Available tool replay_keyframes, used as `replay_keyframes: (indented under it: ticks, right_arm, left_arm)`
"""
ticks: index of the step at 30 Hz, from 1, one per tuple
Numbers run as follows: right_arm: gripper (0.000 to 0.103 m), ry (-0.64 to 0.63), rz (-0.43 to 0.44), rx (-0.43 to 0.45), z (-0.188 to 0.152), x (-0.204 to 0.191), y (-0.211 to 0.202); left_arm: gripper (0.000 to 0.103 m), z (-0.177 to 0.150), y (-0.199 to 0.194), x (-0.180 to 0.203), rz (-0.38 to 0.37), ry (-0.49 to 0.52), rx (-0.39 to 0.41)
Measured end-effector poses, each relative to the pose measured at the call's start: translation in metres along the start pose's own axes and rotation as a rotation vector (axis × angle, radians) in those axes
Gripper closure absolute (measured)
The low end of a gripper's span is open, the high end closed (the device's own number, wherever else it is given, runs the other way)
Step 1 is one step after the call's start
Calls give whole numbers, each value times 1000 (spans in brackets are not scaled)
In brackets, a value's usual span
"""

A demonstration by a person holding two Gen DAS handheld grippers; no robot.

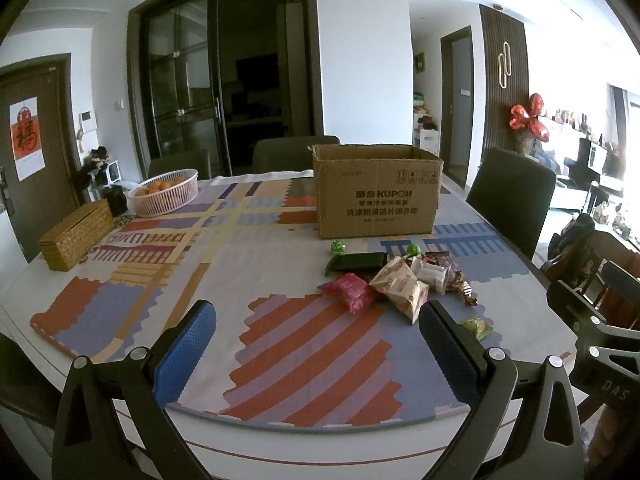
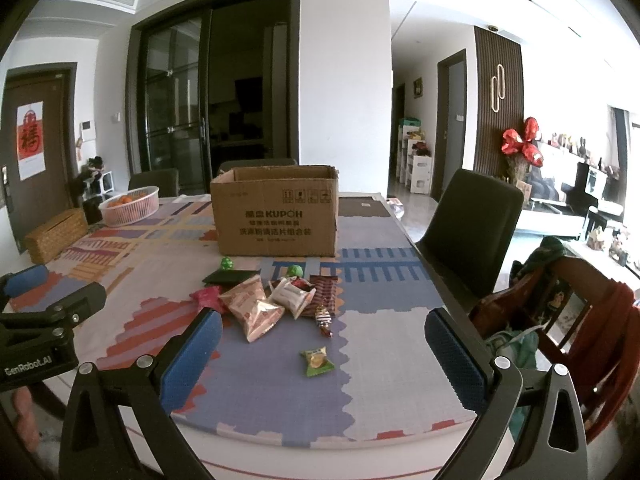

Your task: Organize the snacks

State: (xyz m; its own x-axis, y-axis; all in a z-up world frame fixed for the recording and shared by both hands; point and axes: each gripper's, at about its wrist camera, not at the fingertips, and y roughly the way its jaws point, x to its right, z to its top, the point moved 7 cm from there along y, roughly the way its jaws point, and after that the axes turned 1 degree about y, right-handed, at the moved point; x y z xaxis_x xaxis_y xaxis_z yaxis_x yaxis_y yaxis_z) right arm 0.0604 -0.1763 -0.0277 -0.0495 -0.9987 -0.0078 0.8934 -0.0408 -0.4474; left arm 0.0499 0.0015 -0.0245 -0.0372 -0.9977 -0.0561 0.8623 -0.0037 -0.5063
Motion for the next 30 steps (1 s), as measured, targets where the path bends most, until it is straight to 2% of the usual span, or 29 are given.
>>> replay_keyframes:
  ticks: [30]
  right_arm:
    - [0, -3, 0, -1, 0, -2, 0]
  left_arm:
    - [0, -1, 0, 1, -1, 1, 1]
